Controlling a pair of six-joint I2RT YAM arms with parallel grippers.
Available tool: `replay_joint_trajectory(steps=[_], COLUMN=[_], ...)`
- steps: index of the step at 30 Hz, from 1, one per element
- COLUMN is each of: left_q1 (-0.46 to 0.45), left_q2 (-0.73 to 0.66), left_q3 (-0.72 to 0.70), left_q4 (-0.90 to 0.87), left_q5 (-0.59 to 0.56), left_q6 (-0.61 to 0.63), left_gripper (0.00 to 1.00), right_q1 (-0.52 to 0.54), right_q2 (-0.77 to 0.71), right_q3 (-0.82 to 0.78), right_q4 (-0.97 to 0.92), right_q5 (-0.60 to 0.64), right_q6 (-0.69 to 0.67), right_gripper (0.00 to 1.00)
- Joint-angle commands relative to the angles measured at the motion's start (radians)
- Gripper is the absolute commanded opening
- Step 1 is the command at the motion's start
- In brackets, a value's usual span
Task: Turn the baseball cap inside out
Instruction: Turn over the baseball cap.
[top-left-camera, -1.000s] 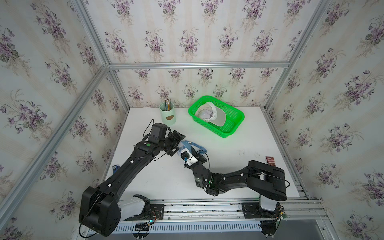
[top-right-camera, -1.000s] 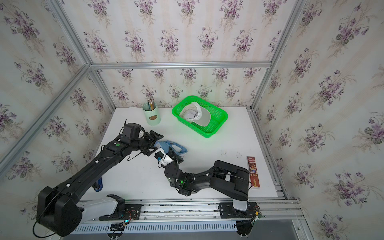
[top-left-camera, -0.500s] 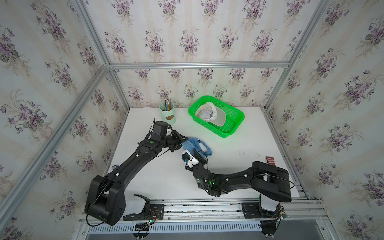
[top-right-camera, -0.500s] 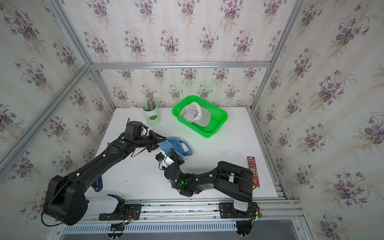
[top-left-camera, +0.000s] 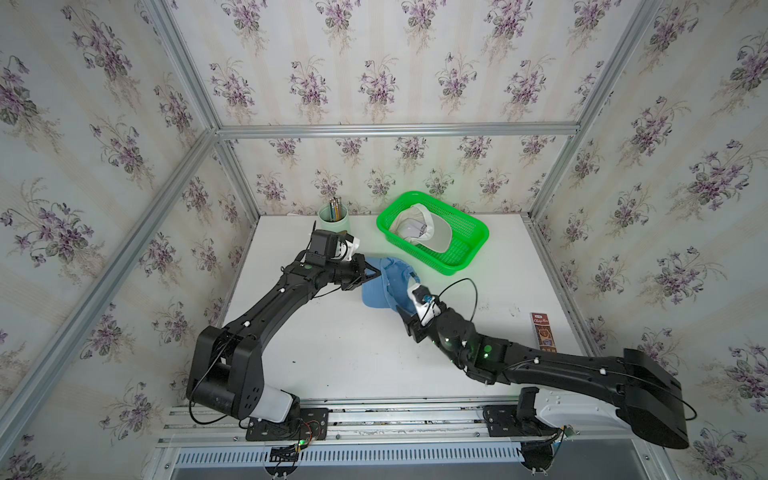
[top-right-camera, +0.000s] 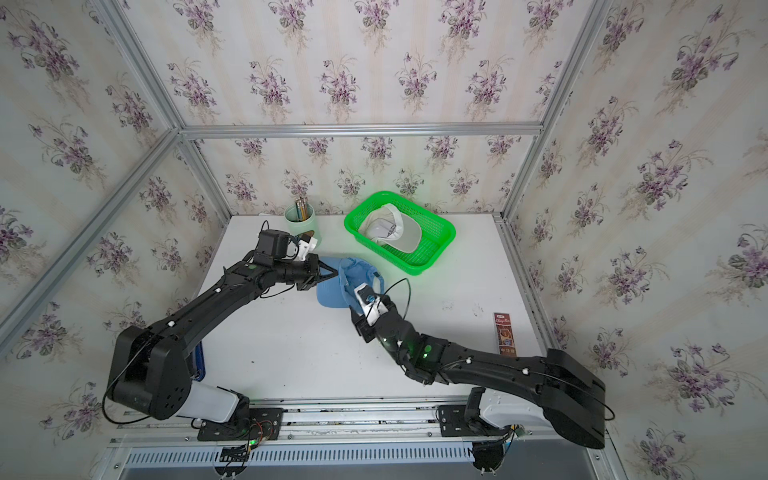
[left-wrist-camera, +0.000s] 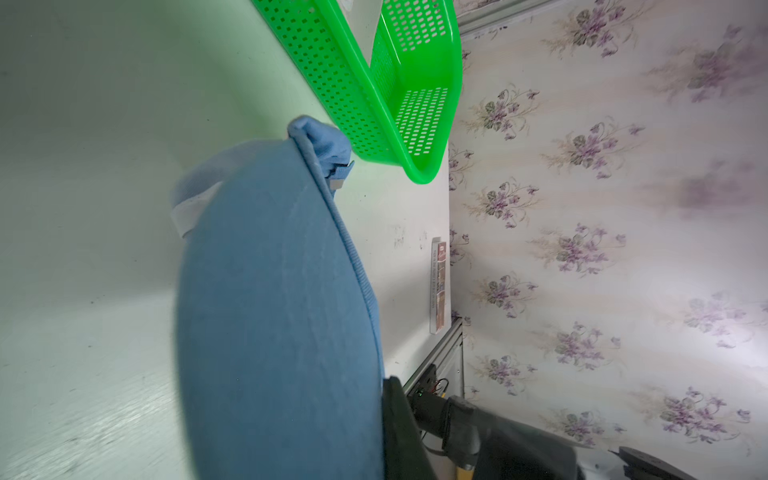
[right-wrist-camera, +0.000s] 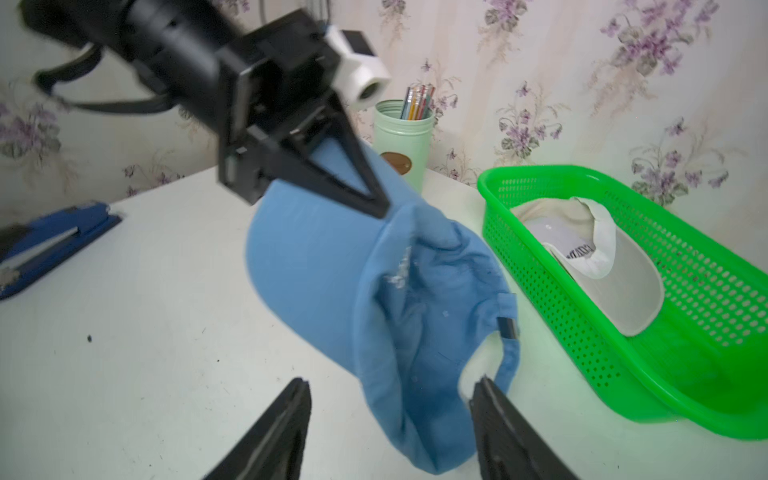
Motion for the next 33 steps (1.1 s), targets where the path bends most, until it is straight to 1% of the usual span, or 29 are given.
replay_joint_trajectory(steps=[1, 3, 7, 11, 15, 23, 26, 29, 33], left_q1=[0.016, 0.035, 0.068, 0.072, 0.078, 0.077, 0.078, 0.077, 0.073], left_q2=[-0.014, -0.015, -0.002, 0.017, 0.017, -0.008, -0.028, -0.044, -0.049], left_q3=[-0.017, -0.049, -0.112, -0.111, -0.130, -0.155, -0.165, -0.168, -0.164], left_q4=[-0.075, -0.049, 0.054, 0.024, 0.049, 0.087, 0.096, 0.090, 0.073], left_q5=[0.027, 0.062, 0.126, 0.118, 0.130, 0.144, 0.154, 0.161, 0.173], left_q6=[0.179, 0.194, 0.170, 0.233, 0.226, 0.209, 0.200, 0.200, 0.214], left_gripper=[0.08, 0.09, 0.09, 0.09, 0.09, 0.09, 0.08, 0.08, 0.08], right_q1=[-0.151, -0.206, -0.208, -0.218, -0.219, -0.221, -0.226, -0.235, -0.244], right_q2=[-0.018, 0.032, 0.178, 0.311, 0.418, 0.582, 0.622, 0.647, 0.678], right_q3=[0.040, 0.096, 0.186, 0.217, 0.282, 0.413, 0.434, 0.434, 0.441], right_q4=[-0.155, -0.211, -0.273, -0.251, -0.261, -0.342, -0.360, -0.343, -0.318], right_q5=[-0.311, -0.384, -0.439, -0.492, -0.507, -0.502, -0.473, -0.463, -0.458], right_q6=[0.218, 0.235, 0.214, 0.257, 0.292, 0.313, 0.338, 0.366, 0.400], right_gripper=[0.63, 0.62, 0.61, 0.57, 0.52, 0.49, 0.48, 0.49, 0.53])
